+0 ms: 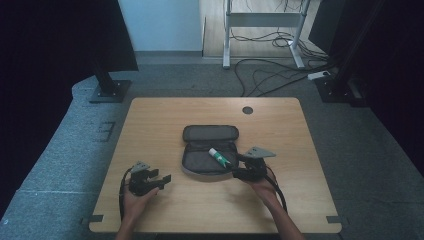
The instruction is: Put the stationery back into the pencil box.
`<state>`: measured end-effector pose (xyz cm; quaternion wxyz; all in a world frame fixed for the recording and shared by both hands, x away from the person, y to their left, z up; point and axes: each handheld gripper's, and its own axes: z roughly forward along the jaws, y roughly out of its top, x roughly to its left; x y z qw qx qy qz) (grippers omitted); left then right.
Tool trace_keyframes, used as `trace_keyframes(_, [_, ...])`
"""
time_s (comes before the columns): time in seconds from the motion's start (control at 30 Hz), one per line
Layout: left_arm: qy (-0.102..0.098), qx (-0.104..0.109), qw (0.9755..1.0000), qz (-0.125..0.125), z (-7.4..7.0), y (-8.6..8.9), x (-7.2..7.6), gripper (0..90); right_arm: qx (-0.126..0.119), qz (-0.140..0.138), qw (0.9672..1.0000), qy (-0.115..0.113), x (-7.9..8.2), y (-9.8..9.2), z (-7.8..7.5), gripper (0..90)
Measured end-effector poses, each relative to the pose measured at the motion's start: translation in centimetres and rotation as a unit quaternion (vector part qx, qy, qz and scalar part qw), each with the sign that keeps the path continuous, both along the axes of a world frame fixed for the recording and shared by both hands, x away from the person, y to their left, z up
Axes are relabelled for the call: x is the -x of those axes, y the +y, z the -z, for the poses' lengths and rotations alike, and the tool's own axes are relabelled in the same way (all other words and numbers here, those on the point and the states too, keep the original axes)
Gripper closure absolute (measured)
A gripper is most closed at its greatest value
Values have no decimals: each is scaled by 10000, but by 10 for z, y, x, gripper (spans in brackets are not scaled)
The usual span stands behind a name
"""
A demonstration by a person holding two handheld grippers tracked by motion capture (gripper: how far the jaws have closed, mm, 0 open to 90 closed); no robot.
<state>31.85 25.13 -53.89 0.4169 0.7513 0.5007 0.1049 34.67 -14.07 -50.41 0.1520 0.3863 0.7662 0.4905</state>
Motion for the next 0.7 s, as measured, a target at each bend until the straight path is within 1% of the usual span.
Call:
trace_keyframes(0.1, [6, 1, 10000, 0, 0, 0, 0, 321, -76, 46, 10000, -28, 10, -11, 0, 408])
trace_keyframes(0.27, [20, -7, 10000, 4, 1, 0, 0, 320, -52, 77, 9999, -44, 26, -26, 2, 407])
trace_keyframes(0.47, [10, 13, 10000, 0, 1, 0, 1, 320, 14, 141, 9999, -8, 43, -44, 11, 406])
trace_keyframes(0.57, [16, 2, 10000, -2, 1, 0, 1, 320, 93, 188, 9998, -2, 52, -52, 16, 406])
trace_keyframes(0.63, [15, -2, 10000, -2, 1, -1, 1, 320, 141, 220, 9997, 17, 55, -57, 19, 406])
trace_keyframes(0.7, [12, -24, 10000, 5, 1, -1, 1, 320, 126, 263, 9996, 62, 58, -61, 22, 406])
